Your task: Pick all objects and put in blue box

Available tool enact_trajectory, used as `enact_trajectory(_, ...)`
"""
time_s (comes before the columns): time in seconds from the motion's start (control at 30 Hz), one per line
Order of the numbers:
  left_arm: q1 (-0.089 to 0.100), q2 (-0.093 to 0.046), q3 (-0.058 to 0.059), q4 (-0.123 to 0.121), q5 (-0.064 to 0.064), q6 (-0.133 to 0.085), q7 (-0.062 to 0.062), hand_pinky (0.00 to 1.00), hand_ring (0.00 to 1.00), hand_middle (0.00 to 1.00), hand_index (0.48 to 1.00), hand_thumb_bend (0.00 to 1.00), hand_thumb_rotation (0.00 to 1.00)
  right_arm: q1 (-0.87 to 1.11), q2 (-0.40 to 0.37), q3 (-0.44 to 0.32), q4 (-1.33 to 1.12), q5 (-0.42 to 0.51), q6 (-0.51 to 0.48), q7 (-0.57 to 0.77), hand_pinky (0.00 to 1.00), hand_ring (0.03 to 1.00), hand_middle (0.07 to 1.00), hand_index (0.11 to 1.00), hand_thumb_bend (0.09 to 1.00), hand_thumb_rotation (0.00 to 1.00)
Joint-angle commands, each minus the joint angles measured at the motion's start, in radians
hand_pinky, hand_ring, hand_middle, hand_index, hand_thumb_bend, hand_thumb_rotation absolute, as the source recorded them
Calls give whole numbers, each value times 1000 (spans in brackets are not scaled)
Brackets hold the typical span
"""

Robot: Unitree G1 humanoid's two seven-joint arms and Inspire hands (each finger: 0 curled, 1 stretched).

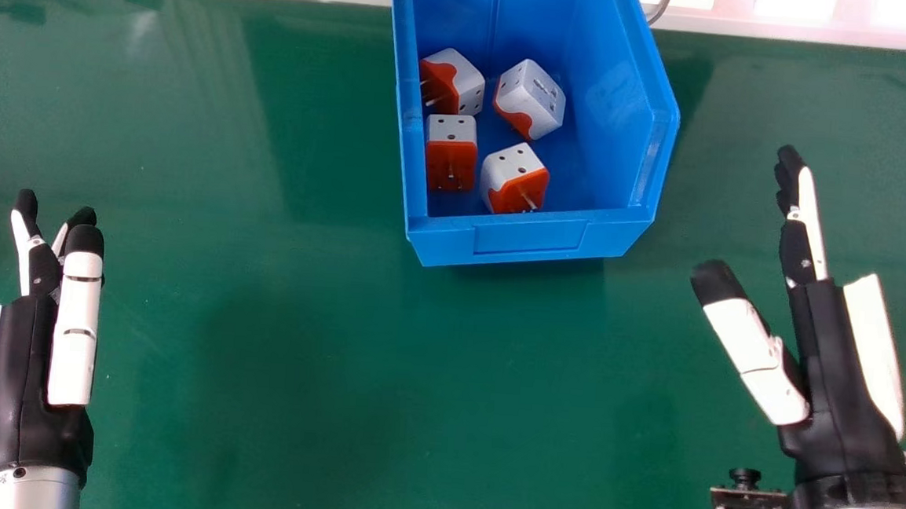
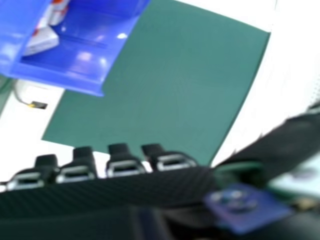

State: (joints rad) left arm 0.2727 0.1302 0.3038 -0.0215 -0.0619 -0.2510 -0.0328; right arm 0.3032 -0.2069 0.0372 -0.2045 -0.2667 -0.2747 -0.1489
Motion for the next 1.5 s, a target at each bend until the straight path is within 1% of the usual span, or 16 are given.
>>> enact_trajectory(0.0, 1, 13, 12, -6, -10, -29, -4, 938, 956, 954, 940, 455, 1000, 0, 11, -14, -7, 23, -14, 9, 1000, 1000, 1000, 1000, 560, 1000)
enact_trajectory(0.1, -2, 12, 13, 1, -15, -35, -8, 946, 961, 957, 944, 459, 1000, 10, 26, -15, 6, 55, -4, 34, 1000, 1000, 1000, 1000, 561, 1000)
enact_trajectory(0.2, -2, 13, 13, 3, -12, -39, -6, 938, 954, 951, 940, 462, 1000, 15, 31, -18, 26, 68, -14, 50, 1000, 1000, 1000, 1000, 574, 1000)
enact_trajectory(0.37, -1, 14, 12, -2, -16, -29, -6, 938, 956, 952, 937, 484, 1000, 16, 33, -24, 46, 82, -18, 67, 1000, 1000, 1000, 1000, 584, 1000)
enact_trajectory(0.4, -2, 13, 12, -1, -16, -33, -5, 938, 956, 950, 936, 483, 998, 15, 35, -25, 47, 84, -18, 69, 936, 1000, 1000, 1000, 594, 1000)
enact_trajectory(0.43, -3, 13, 11, 0, -16, -36, -5, 938, 956, 950, 936, 483, 997, 15, 36, -27, 48, 85, -18, 71, 926, 1000, 1000, 1000, 596, 1000)
enact_trajectory(0.57, 4, 9, 5, -13, -7, -28, 1, 918, 946, 943, 930, 483, 995, 12, 33, -32, 54, 80, -24, 75, 989, 1000, 1000, 1000, 594, 1000)
enact_trajectory(0.63, 7, 10, 1, -19, -8, -24, -3, 914, 947, 949, 935, 487, 998, 11, 35, -35, 54, 78, -21, 76, 998, 1000, 1000, 1000, 585, 1000)
enact_trajectory(0.7, 5, 12, -1, -8, -14, -35, -11, 917, 949, 953, 940, 487, 998, 8, 38, -37, 60, 79, -23, 78, 1000, 1000, 1000, 1000, 580, 1000)
enact_trajectory(0.77, 2, 12, -2, 3, -12, -44, -13, 915, 949, 952, 942, 484, 998, 5, 42, -38, 67, 84, -23, 80, 1000, 1000, 1000, 1000, 586, 1000)
enact_trajectory(0.9, -1, 11, -7, 16, 2, -60, -7, 903, 947, 954, 943, 488, 992, -3, 45, -38, 85, 77, -40, 78, 1000, 1000, 1000, 1000, 588, 1000)
enact_trajectory(0.97, -3, 12, -10, 26, 20, -70, 2, 891, 941, 950, 939, 489, 998, -9, 46, -37, 99, 77, -51, 77, 998, 1000, 1000, 1000, 602, 1000)
enact_trajectory(1.13, -2, 11, -12, 41, 42, -87, 15, 864, 918, 935, 925, 523, 999, -17, 52, -29, 113, 70, -52, 79, 1000, 1000, 1000, 1000, 572, 1000)
enact_trajectory(1.2, -3, 12, -10, 50, 41, -90, 15, 852, 906, 926, 921, 548, 997, -22, 58, -21, 121, 66, -50, 76, 1000, 1000, 1000, 1000, 564, 1000)
enact_trajectory(1.33, -2, 19, -7, 50, 38, -78, 15, 817, 861, 885, 916, 585, 980, -28, 65, -6, 130, 48, -46, 73, 989, 1000, 1000, 1000, 581, 1000)
enact_trajectory(1.47, -5, 23, -5, 47, 61, -60, 36, 750, 796, 819, 895, 610, 979, -38, 75, 8, 145, 13, -54, 52, 988, 1000, 1000, 1000, 566, 1000)
